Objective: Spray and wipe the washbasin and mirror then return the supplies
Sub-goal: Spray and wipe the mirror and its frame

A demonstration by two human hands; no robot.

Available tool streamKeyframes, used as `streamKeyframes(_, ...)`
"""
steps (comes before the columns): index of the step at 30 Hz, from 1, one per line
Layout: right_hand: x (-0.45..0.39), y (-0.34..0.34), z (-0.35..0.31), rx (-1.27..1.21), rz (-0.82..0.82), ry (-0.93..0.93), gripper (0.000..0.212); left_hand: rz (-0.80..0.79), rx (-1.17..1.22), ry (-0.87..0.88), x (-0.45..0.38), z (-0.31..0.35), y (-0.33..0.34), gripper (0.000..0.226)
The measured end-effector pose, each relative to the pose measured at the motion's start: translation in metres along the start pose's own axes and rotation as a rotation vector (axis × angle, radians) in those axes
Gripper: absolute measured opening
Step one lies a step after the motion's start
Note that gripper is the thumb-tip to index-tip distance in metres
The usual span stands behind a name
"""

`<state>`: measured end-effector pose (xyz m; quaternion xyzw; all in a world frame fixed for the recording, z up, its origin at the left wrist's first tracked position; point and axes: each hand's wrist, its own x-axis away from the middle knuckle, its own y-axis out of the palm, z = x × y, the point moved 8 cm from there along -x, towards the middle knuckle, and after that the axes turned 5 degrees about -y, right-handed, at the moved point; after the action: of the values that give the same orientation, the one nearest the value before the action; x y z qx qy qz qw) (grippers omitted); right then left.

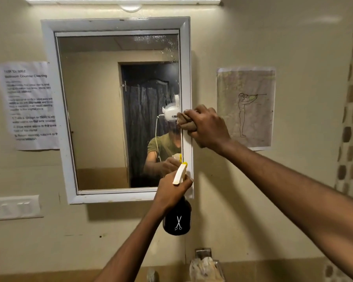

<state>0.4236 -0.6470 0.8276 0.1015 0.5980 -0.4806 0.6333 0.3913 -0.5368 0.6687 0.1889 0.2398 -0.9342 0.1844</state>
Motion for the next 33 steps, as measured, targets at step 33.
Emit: streamKeyframes(33,0.163,0.076,-0.060,0.271,0.015,-0.704,0.022,-0.122,0.055,-0.171,0.042,-0.086,0.016,0.018)
